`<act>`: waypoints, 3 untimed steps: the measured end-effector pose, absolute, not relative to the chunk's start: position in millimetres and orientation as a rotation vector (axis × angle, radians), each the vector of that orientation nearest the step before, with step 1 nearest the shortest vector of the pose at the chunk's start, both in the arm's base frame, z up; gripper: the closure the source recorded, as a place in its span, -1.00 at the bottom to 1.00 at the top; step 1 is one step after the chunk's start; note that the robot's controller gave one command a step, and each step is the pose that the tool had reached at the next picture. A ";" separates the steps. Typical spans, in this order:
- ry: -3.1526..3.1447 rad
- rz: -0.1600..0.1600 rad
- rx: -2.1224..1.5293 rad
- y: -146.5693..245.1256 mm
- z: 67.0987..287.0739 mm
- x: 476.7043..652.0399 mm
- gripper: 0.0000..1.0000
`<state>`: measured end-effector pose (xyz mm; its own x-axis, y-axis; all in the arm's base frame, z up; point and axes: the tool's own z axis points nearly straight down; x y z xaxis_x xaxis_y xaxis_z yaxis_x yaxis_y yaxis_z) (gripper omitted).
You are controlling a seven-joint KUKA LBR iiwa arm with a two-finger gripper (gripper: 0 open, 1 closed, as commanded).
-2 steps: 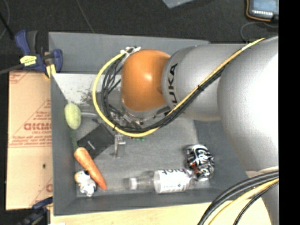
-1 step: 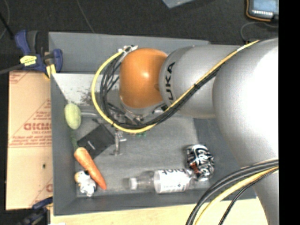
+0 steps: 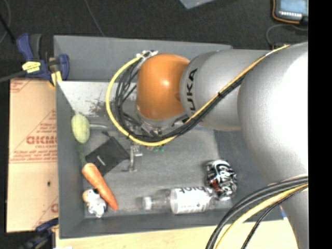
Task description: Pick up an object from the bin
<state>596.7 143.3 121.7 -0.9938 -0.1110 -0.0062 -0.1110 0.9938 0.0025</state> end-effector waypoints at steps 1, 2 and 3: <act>3.133 0.004 -0.124 137.5 68.2 591.7 -1.00; 3.118 0.006 -0.270 147.5 71.6 604.9 1.00; 3.118 0.006 -0.270 147.5 71.6 604.9 1.00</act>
Offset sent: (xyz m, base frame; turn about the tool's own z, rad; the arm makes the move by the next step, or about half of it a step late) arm 0.0063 0.0049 -0.0517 -0.0651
